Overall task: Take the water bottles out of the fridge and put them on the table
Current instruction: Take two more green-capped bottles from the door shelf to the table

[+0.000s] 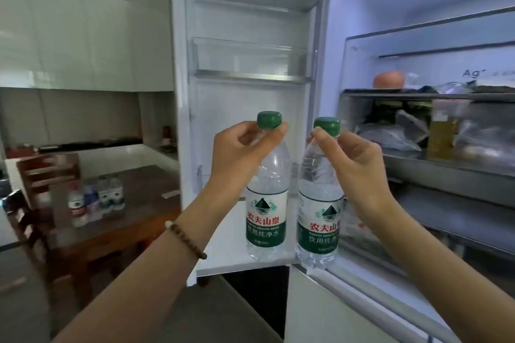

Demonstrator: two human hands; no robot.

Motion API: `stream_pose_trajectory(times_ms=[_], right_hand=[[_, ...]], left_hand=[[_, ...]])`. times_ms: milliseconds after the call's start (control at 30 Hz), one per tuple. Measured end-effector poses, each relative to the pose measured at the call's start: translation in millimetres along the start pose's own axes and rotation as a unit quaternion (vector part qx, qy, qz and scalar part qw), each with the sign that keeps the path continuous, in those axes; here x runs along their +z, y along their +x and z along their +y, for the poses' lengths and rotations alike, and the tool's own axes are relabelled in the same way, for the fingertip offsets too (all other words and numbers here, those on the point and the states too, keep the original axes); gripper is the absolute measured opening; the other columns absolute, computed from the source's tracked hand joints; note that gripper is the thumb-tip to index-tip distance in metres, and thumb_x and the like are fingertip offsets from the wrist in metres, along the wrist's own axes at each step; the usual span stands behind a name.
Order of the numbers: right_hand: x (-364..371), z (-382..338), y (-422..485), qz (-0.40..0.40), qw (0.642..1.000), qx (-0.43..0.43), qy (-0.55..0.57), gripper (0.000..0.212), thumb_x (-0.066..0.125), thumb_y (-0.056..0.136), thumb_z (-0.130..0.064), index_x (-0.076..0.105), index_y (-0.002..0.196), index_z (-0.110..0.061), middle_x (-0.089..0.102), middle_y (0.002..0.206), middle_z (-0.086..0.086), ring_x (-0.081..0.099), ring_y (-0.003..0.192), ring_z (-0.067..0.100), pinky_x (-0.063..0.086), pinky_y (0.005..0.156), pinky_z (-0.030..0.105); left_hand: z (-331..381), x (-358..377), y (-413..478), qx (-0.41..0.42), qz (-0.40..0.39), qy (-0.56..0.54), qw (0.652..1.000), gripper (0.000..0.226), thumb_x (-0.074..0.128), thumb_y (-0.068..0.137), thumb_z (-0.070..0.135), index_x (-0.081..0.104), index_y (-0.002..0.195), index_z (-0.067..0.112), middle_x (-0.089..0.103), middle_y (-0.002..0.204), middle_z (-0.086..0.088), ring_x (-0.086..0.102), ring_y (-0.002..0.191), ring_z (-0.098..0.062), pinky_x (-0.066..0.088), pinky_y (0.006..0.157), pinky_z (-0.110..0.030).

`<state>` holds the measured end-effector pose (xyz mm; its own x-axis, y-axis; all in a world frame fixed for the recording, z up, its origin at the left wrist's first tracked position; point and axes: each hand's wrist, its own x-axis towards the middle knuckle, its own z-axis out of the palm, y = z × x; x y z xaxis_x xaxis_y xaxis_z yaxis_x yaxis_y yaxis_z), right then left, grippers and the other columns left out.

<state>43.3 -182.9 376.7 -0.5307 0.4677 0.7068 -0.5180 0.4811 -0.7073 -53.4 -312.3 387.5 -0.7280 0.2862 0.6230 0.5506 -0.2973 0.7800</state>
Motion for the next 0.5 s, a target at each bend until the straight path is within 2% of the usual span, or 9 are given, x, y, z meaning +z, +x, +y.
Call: stream_pose_trajectory(times_ms=[100, 200, 267, 333, 400, 500], right_hand=[[81.8, 3.0, -0.3, -0.037, 0.999, 0.022, 0.025, 0.037, 0.064, 0.072, -0.049, 0.073, 0.083, -0.015, 0.074, 0.084, 0.009, 0.069, 0.081, 0.025, 0.054, 0.081, 0.034], [165.8, 7.4, -3.3, -0.064, 0.996, 0.026, 0.060, 0.037, 0.062, 0.069, -0.053, 0.074, 0.081, -0.020, 0.075, 0.082, 0.005, 0.070, 0.082, 0.023, 0.055, 0.078, 0.028], [221.6, 12.7, -4.8, -0.080, 0.993, 0.034, 0.081, 0.043, 0.061, 0.065, -0.056, 0.074, 0.080, -0.018, 0.074, 0.083, 0.011, 0.069, 0.078, 0.024, 0.055, 0.071, 0.026], [275.3, 19.5, -4.6, -0.090, 0.989, 0.044, 0.106, 0.048, 0.061, 0.065, -0.058, 0.074, 0.079, -0.014, 0.071, 0.083, 0.019, 0.065, 0.071, 0.024, 0.055, 0.068, 0.035], [326.2, 29.0, -2.5, -0.104, 0.987, 0.042, 0.114, 0.047, 0.061, 0.071, -0.057, 0.073, 0.077, -0.012, 0.069, 0.079, 0.022, 0.063, 0.067, 0.025, 0.053, 0.067, 0.037], [396.1, 45.4, 3.6, -0.134, 0.982, 0.024, 0.127, 0.052, 0.061, 0.082, -0.047, 0.064, 0.077, 0.005, 0.062, 0.075, 0.030, 0.056, 0.060, 0.029, 0.049, 0.059, 0.034]], left_hand=[[-4.7, -84.5, 7.3, 0.010, 0.031, 0.041, 0.999, 0.010, 0.075, 0.074, 0.036, 0.071, 0.079, 0.028, 0.075, 0.082, 0.005, 0.070, 0.081, -0.009, 0.053, 0.077, -0.020], [-10.4, -171.5, 15.9, 0.015, 0.067, 0.066, 0.995, 0.009, 0.074, 0.075, 0.033, 0.073, 0.080, 0.026, 0.076, 0.081, 0.004, 0.069, 0.080, -0.011, 0.055, 0.080, -0.027], [-13.0, -227.5, 20.3, 0.015, 0.063, 0.092, 0.994, 0.010, 0.074, 0.076, 0.030, 0.074, 0.085, 0.025, 0.076, 0.084, 0.004, 0.071, 0.081, -0.014, 0.056, 0.078, -0.029], [-17.2, -278.2, 27.1, 0.020, 0.062, 0.122, 0.990, 0.011, 0.075, 0.077, 0.028, 0.074, 0.087, 0.026, 0.076, 0.084, 0.005, 0.071, 0.081, -0.013, 0.058, 0.076, -0.028], [-24.3, -324.1, 36.4, 0.021, 0.080, 0.154, 0.985, 0.011, 0.076, 0.075, 0.030, 0.074, 0.085, 0.029, 0.076, 0.082, 0.010, 0.071, 0.078, -0.008, 0.058, 0.073, -0.026], [-41.1, -383.4, 51.4, 0.007, 0.116, 0.176, 0.977, 0.010, 0.076, 0.073, 0.033, 0.072, 0.083, 0.032, 0.074, 0.078, 0.017, 0.069, 0.070, 0.000, 0.055, 0.064, -0.016]])
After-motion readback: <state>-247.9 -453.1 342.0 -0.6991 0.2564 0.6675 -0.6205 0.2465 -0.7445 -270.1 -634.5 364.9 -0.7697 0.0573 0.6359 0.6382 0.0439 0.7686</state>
